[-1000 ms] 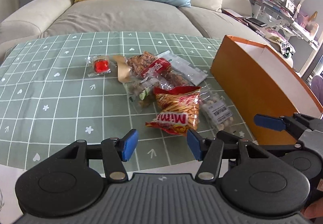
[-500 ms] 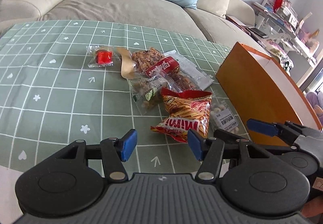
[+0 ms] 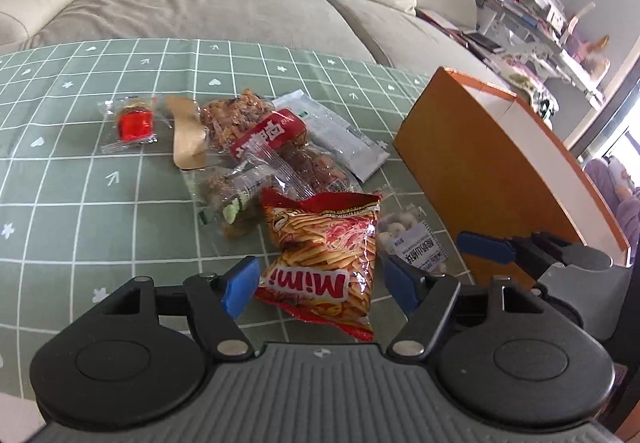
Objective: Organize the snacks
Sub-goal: 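Grasp the red Mimi bag with the left gripper while the right grasps the clear white-ball packet, then carry both packets over the orange box and lower them inside, then open both grippers to drop the packets into the box and withdraw, then move both tools back toward the remaining meat snack packets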
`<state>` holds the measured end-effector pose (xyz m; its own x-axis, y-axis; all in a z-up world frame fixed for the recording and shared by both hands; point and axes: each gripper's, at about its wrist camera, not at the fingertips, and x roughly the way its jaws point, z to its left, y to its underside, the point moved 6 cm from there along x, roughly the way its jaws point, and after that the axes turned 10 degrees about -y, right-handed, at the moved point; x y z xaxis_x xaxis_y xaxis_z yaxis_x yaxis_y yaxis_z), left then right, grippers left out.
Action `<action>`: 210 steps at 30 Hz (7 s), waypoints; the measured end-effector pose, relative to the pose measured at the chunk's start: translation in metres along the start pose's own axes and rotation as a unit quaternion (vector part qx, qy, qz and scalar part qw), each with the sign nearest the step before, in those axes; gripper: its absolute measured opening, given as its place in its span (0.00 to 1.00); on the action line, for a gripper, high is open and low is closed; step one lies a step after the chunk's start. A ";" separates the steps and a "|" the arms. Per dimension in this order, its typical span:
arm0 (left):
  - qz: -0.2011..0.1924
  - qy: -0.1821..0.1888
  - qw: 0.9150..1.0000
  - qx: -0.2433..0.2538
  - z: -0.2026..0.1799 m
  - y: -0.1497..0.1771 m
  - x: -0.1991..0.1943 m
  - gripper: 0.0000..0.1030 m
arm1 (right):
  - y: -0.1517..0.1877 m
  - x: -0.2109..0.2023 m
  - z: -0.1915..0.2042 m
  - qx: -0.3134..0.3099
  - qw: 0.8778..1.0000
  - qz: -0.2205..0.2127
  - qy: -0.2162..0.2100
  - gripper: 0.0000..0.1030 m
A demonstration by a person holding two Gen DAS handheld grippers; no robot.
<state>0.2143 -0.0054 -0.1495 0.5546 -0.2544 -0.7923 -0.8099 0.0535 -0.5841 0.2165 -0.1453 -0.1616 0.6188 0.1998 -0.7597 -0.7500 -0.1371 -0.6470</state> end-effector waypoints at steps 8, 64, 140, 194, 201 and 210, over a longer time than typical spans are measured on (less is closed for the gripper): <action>0.033 -0.016 0.999 0.012 -0.010 -0.006 0.020 0.80 | 0.005 0.017 -0.004 -0.002 1.000 0.010 -0.027 0.68; 0.014 -0.082 0.985 -0.152 -0.067 -0.021 -0.109 0.46 | -0.026 -0.135 -0.019 -0.105 0.993 0.004 -0.053 0.55; 0.180 -0.021 0.962 -0.205 -0.199 -0.071 0.013 0.69 | -0.011 -0.048 -0.209 -0.120 0.973 0.193 -0.037 0.56; -0.023 -0.102 0.989 -0.106 0.019 -0.010 -0.089 0.69 | -0.028 -0.134 0.036 -0.045 0.992 -0.120 0.022 0.86; -0.027 -0.125 0.989 -0.069 0.033 0.009 -0.074 0.69 | -0.003 -0.104 0.049 -0.028 0.997 -0.077 0.012 0.86; -0.036 -0.082 0.993 -0.078 0.046 0.013 -0.061 0.69 | 0.007 -0.075 0.055 -0.040 0.998 -0.047 -0.004 0.85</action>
<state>0.1788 0.0552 -0.1169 0.6255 -0.0903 -0.7750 -0.7796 -0.1118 -0.6162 0.1523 -0.1080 -0.1057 0.6837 0.2222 -0.6952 -0.6678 -0.1936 -0.7187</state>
